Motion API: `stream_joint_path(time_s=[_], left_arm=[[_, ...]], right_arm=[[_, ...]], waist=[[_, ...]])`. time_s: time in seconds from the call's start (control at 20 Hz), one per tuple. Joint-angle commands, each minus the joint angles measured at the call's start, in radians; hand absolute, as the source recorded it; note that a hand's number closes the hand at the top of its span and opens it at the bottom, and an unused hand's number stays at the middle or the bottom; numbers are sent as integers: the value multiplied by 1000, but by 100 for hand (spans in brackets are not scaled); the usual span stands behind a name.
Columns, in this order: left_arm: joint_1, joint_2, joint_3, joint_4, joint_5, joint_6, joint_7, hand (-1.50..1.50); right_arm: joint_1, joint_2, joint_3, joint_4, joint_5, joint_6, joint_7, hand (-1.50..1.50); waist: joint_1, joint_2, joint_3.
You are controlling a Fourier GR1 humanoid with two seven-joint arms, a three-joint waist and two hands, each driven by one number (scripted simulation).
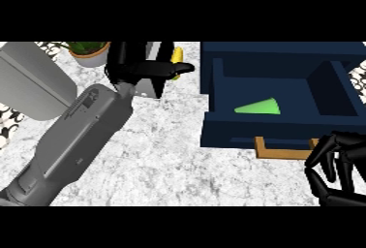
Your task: Pick up the cup, place it into the drawer and close the drawer
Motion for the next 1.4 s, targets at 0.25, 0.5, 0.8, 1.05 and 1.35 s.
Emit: stream_joint_path(time_s=[0.25, 0.5, 0.8, 1.05, 1.35], left_arm=[[405, 182, 52, -330, 24, -91, 18, -150], [448, 230, 96, -367, 38, -137, 11, -150], [613, 289, 146, -457, 46, -207, -11, -150], [677, 276, 209, -373, 44, -349, -77, -150], [767, 322, 284, -486, 50, -368, -16, -150]], right_arm=[[-21, 10, 72, 68, 212, -35, -9, 150], [-91, -76, 203, 152, 505, -27, -152, 150], [-133, -78, 280, 377, 735, -143, -264, 150], [-170, -9, 330, 617, 841, -283, -390, -150], [-350, 68, 352, 820, 953, -288, -280, -150]], waist=[[-10, 8, 0], [2, 11, 0], [-2, 12, 1], [-20, 15, 1], [-13, 12, 1]])
